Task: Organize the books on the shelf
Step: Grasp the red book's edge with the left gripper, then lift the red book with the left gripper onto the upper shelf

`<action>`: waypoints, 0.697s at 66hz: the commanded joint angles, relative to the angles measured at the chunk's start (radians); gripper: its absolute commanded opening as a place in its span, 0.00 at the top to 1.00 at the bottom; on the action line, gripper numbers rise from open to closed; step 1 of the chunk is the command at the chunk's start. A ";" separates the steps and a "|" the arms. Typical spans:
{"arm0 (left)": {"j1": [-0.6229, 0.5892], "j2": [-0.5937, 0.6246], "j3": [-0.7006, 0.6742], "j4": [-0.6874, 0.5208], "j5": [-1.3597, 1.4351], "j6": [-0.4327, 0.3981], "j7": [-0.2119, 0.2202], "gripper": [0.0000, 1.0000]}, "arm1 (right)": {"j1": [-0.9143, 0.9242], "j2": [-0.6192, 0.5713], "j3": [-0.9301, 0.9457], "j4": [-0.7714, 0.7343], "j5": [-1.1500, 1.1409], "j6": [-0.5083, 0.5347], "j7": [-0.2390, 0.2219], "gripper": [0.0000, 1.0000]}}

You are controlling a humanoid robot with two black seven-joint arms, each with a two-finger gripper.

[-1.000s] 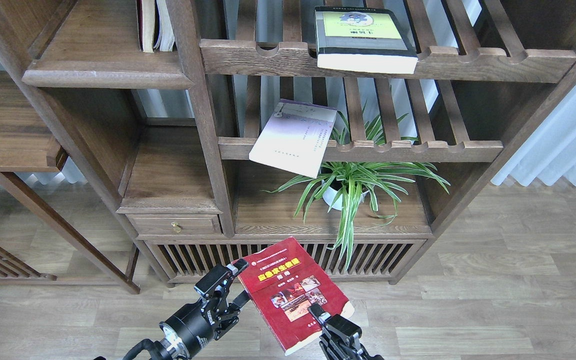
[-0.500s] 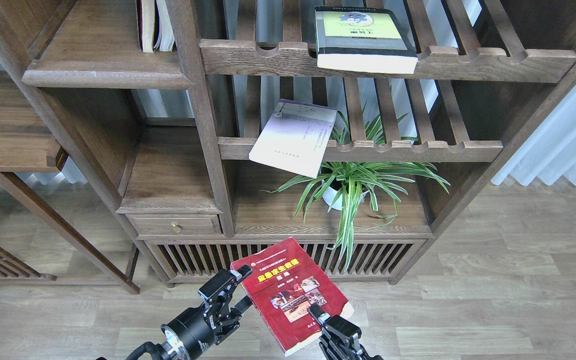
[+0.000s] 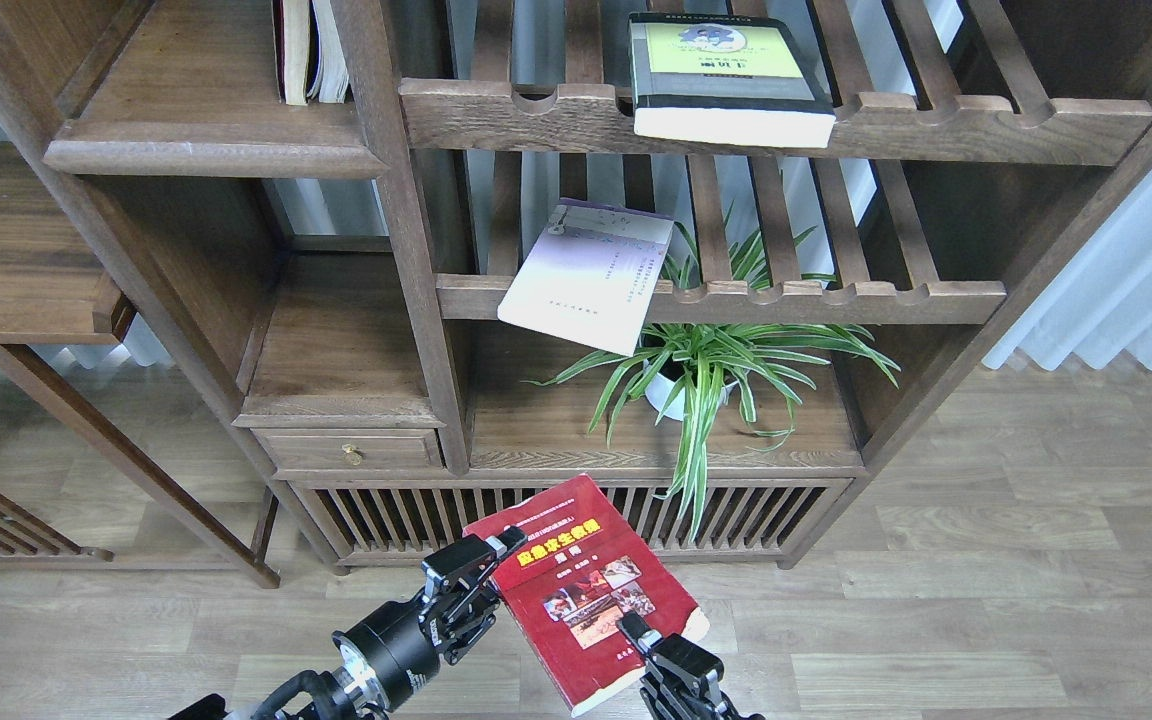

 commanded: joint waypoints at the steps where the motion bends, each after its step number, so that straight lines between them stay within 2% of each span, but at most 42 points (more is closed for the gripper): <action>1: -0.003 0.001 0.017 0.002 0.001 0.000 0.004 0.94 | 0.000 0.001 0.000 0.000 0.000 0.000 0.001 0.90; 13: -0.006 0.014 0.038 0.003 0.001 0.000 0.007 0.95 | 0.000 0.001 0.000 0.000 0.000 0.000 0.001 0.89; 15: -0.005 0.014 0.034 0.003 0.003 0.000 0.008 0.95 | 0.000 0.001 0.000 0.000 0.000 0.000 0.001 0.87; 18: -0.006 0.017 0.026 0.002 0.003 0.000 0.008 0.95 | 0.000 0.001 -0.003 0.000 0.000 0.000 0.001 0.75; 20: -0.006 0.023 0.020 -0.001 0.004 0.000 0.011 0.96 | 0.001 0.001 -0.008 0.000 -0.004 0.000 0.001 0.50; 21: -0.006 0.024 0.018 -0.003 0.004 0.000 0.012 0.96 | 0.001 0.001 -0.009 0.000 -0.006 0.000 0.001 0.43; 22: -0.006 0.031 0.014 -0.008 0.004 0.000 0.012 0.96 | 0.003 0.001 -0.015 0.000 -0.015 0.000 0.001 0.14; 23: -0.006 0.037 0.011 -0.009 0.004 0.000 0.012 0.96 | 0.003 0.001 -0.017 0.001 -0.023 0.000 0.001 0.00; 32: 0.003 0.106 -0.040 -0.075 0.043 0.000 0.021 0.96 | 0.005 0.001 -0.025 -0.002 -0.060 0.000 0.003 0.00; 39: 0.009 0.169 -0.135 -0.132 0.087 0.000 0.021 0.95 | 0.005 0.001 -0.029 -0.026 -0.064 0.000 0.003 0.00; 45: 0.010 0.238 -0.200 -0.153 0.093 0.000 0.021 0.95 | 0.005 0.001 -0.031 -0.031 -0.064 0.000 0.003 0.00; 46: 0.010 0.283 -0.225 -0.176 0.093 0.000 0.021 0.95 | 0.005 0.001 -0.031 -0.034 -0.064 0.000 0.003 0.00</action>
